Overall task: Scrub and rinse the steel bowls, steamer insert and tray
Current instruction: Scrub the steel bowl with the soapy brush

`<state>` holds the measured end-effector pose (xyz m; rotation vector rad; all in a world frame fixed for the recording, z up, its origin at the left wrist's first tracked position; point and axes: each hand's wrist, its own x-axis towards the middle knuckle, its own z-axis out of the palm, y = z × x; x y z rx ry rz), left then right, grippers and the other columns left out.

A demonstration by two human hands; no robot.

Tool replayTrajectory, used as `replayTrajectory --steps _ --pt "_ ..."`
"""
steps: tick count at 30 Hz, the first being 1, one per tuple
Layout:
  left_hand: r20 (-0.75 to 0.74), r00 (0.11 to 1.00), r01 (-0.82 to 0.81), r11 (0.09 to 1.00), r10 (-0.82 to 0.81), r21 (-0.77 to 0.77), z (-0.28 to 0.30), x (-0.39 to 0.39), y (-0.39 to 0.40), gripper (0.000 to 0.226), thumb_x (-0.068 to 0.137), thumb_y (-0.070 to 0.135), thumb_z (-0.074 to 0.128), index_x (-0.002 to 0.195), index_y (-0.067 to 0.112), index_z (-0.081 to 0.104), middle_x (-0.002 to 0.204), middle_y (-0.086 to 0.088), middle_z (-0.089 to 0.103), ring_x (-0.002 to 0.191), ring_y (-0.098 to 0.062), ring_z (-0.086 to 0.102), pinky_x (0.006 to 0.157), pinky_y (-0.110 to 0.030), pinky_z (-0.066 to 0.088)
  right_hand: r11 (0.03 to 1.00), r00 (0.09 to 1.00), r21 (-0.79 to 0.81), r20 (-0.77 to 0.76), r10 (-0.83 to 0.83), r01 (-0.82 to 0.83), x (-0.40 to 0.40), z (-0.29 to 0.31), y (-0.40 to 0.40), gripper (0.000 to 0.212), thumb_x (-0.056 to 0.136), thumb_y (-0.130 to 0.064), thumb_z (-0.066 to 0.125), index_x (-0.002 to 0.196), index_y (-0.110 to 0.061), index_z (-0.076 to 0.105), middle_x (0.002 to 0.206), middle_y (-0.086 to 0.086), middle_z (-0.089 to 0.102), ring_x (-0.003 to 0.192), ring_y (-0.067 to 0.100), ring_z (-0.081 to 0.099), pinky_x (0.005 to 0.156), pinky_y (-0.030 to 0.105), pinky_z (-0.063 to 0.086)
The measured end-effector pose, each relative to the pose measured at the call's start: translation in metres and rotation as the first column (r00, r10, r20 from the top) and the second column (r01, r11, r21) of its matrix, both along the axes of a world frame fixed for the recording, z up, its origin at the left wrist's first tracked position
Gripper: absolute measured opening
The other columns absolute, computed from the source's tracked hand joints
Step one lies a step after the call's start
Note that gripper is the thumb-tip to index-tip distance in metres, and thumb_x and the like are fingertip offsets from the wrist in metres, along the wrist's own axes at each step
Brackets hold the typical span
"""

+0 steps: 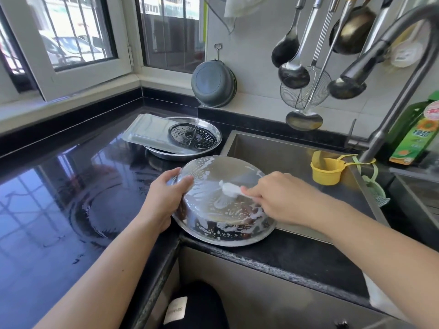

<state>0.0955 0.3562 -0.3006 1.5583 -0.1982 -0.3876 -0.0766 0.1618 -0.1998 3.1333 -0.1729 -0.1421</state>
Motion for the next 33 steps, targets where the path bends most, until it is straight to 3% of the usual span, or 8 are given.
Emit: replayTrajectory --steps 2,6,11,14,19,24,28,33 --pt "-0.001 1.0 0.002 1.0 -0.002 0.002 -0.001 0.0 0.001 0.067 0.078 0.042 0.084 0.139 0.027 0.061 0.118 -0.002 0.075 0.103 -0.019 0.075 0.102 -0.048 0.056 0.999 1.0 -0.012 0.005 -0.031 0.031 0.004 0.001 -0.004 0.047 0.106 -0.02 0.04 0.144 -0.046 0.049 0.084 -0.005 0.052 0.075 0.025 0.057 0.064 0.038 0.047" --pt "0.003 1.0 -0.013 1.0 0.013 0.004 -0.003 0.0 0.001 0.078 0.065 0.051 0.083 0.138 0.028 0.063 0.118 0.0 0.075 0.104 -0.019 0.075 0.102 -0.048 0.056 0.989 0.993 0.084 -0.013 0.12 -0.119 -0.002 0.0 0.027 0.043 0.107 -0.022 0.041 0.143 -0.044 0.051 0.072 -0.013 0.045 0.075 0.019 0.053 0.062 0.029 0.04" --pt "0.004 1.0 0.004 1.0 -0.004 0.008 -0.003 0.002 0.0 0.063 0.083 0.037 0.083 0.141 0.025 0.061 0.116 -0.001 0.075 0.102 -0.019 0.075 0.103 -0.048 0.056 0.995 0.996 0.047 -0.016 -0.089 0.09 0.024 0.006 0.004 0.043 0.105 -0.022 0.043 0.141 -0.045 0.054 0.093 -0.003 0.055 0.068 0.015 0.056 0.053 0.029 0.04" --pt "-0.001 1.0 0.001 1.0 -0.001 0.008 -0.005 0.003 0.001 0.075 0.071 0.045 0.083 0.14 0.026 0.062 0.117 -0.001 0.076 0.103 -0.019 0.075 0.102 -0.048 0.056 0.993 0.999 0.116 -0.042 0.024 -0.019 0.014 0.007 0.024 0.038 0.108 -0.024 0.042 0.138 -0.041 0.058 0.071 -0.019 0.051 0.056 0.003 0.047 0.046 0.016 0.033" --pt "0.016 1.0 -0.002 1.0 0.002 0.027 -0.006 0.004 0.0 0.069 0.076 0.044 0.084 0.14 0.028 0.062 0.119 0.0 0.075 0.105 -0.017 0.074 0.105 -0.046 0.054 0.994 0.993 0.022 -0.029 -0.11 0.111 0.025 0.011 0.001 0.041 0.106 -0.024 0.041 0.139 -0.043 0.057 0.091 -0.001 0.057 0.064 0.015 0.055 0.049 0.027 0.037" --pt "0.024 1.0 -0.014 0.999 0.013 0.031 -0.006 0.005 -0.001 0.061 0.084 0.037 0.082 0.14 0.027 0.062 0.12 -0.001 0.074 0.105 -0.017 0.074 0.105 -0.045 0.054 0.994 0.998 0.101 -0.046 0.033 -0.028 0.017 0.003 0.024 0.04 0.108 -0.026 0.04 0.14 -0.046 0.054 0.076 -0.009 0.053 0.06 0.012 0.05 0.051 0.027 0.036" --pt "0.02 1.0 -0.01 1.0 0.009 0.026 -0.004 0.002 0.001 0.064 0.082 0.039 0.082 0.141 0.027 0.061 0.12 0.0 0.074 0.105 -0.017 0.074 0.104 -0.046 0.054 0.988 0.99 0.058 -0.003 -0.141 0.141 0.031 0.003 0.003 0.05 0.103 -0.015 0.041 0.142 -0.044 0.053 0.107 0.003 0.061 0.065 0.014 0.055 0.053 0.029 0.039" --pt "0.021 1.0 -0.006 0.999 0.005 0.033 -0.005 0.002 0.0 0.076 0.07 0.05 0.081 0.14 0.03 0.062 0.123 0.001 0.073 0.107 -0.018 0.073 0.104 -0.046 0.054 0.997 1.0 0.079 0.003 -0.015 0.015 0.025 -0.003 0.027 0.048 0.104 -0.016 0.041 0.143 -0.043 0.052 0.085 -0.006 0.054 0.062 0.012 0.05 0.055 0.028 0.038"
